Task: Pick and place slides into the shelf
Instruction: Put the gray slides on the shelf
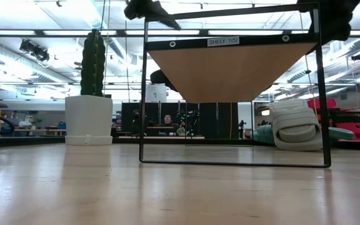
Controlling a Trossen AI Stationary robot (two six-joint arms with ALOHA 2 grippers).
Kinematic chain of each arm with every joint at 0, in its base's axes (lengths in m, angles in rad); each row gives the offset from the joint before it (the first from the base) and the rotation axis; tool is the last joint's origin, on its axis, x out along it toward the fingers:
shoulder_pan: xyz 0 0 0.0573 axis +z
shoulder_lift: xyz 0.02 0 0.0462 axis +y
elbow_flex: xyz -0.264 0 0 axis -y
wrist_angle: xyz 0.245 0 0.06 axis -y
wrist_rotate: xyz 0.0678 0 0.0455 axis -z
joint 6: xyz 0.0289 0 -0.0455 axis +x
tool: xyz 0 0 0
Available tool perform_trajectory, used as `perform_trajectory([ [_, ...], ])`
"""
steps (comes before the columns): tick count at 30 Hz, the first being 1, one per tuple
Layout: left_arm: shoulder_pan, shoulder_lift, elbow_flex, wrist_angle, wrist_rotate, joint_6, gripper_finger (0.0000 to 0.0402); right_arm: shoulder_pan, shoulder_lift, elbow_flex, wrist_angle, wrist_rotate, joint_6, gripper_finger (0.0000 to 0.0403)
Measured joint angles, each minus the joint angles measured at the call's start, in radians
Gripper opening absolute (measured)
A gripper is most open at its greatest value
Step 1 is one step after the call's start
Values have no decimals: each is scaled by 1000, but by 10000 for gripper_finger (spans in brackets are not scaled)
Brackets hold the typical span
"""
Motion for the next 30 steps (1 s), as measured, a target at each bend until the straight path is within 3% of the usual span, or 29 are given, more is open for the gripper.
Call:
perform_trajectory([
  [4,6,0,0,-19,46,-120,373,11,-6,0,1,1,8,98],
  [10,7,2,0,17,106,-128,372,11,-5,0,2,1,-15,98],
  [12,12,3,0,93,110,-68,370,11,-5,0,3,1,-19,98],
  [19,13,3,0,555,-1,320,339,11,-15,0,0,-11,-33,98],
  [23,18,2,-61,821,-6,441,314,10,-42,0,-1,-11,-24,98],
  [30,35,2,-346,1755,127,700,262,11,-84,0,-1,-11,27,98],
])
